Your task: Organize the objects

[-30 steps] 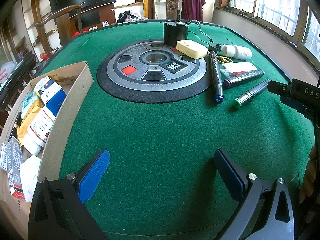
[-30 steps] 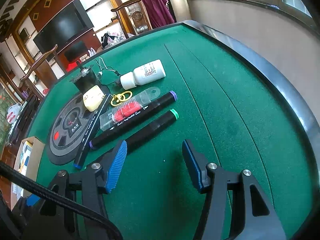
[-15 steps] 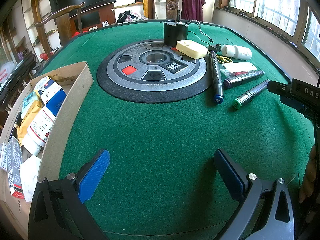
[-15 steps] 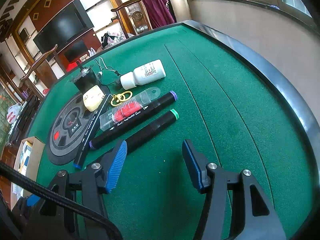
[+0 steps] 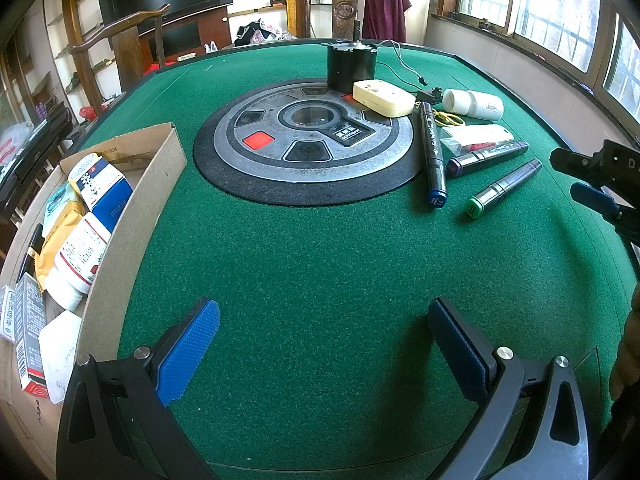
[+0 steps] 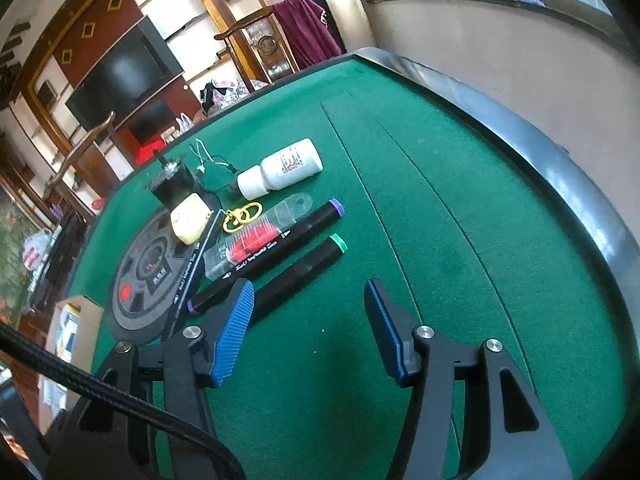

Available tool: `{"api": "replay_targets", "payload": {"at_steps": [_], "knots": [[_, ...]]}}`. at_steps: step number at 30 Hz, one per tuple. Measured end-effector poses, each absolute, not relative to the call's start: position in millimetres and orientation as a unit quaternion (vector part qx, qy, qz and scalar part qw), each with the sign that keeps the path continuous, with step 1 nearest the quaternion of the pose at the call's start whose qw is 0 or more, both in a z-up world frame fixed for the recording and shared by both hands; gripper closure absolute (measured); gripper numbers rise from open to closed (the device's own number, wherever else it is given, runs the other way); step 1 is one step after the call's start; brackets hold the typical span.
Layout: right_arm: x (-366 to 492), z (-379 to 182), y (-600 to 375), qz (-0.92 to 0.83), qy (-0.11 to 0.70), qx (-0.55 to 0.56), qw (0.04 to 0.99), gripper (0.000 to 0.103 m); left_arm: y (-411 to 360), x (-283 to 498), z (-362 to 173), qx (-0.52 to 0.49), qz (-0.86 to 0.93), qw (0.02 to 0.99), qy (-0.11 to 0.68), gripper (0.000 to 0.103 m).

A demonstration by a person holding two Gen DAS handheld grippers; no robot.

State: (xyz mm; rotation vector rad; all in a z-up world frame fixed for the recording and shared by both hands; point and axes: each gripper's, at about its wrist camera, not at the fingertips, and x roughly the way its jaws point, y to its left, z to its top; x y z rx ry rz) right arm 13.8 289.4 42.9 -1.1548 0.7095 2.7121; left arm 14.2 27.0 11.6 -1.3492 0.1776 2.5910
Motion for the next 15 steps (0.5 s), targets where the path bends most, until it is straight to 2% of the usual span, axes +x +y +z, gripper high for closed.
{"api": "replay_targets", "payload": {"at_steps": [15], "knots": [[20.6, 44.2, 290.7, 0.89, 0.256, -0.376, 0.044, 0.047, 27.2, 14.0, 11.5, -0.458, 0.88, 0.107, 0.06, 0.001]]}}
